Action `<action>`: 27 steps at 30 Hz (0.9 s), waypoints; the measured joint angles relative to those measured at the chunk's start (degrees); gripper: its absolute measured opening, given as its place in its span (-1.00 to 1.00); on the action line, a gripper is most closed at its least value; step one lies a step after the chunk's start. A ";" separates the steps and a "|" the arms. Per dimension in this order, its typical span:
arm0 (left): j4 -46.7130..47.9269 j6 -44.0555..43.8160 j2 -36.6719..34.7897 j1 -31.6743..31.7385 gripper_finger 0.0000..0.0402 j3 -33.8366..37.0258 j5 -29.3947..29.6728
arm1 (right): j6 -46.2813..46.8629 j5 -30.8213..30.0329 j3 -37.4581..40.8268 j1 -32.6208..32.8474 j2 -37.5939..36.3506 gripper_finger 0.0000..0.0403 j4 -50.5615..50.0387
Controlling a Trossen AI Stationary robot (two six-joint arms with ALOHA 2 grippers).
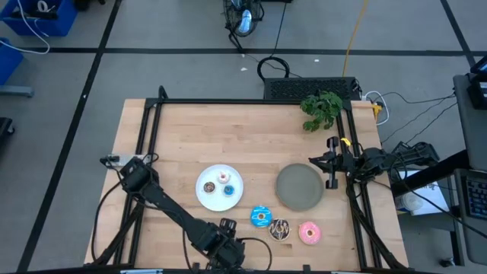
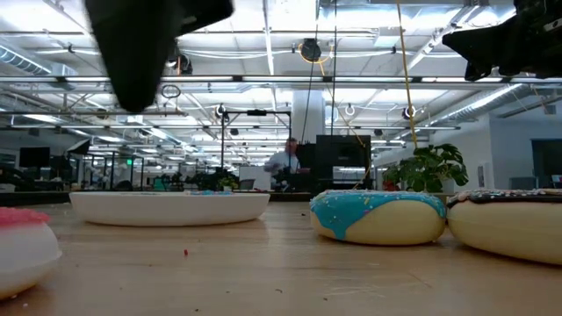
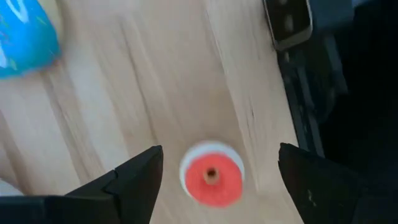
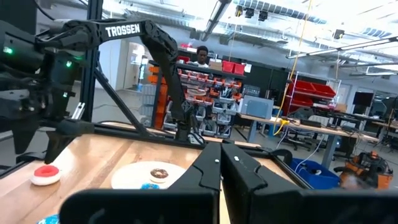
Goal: Pick & Place donuts
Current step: Put the small red donut on the white plate
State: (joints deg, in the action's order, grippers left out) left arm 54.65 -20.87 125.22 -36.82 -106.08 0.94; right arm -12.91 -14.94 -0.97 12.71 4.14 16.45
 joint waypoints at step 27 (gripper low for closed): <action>1.64 2.31 3.05 -0.54 0.58 0.87 0.74 | 1.40 -0.02 0.00 0.02 0.02 -1.00 -1.33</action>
State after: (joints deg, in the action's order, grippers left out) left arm 56.29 -18.57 128.27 -37.36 -105.21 1.68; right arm -11.51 -14.96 -0.97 12.73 4.16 15.11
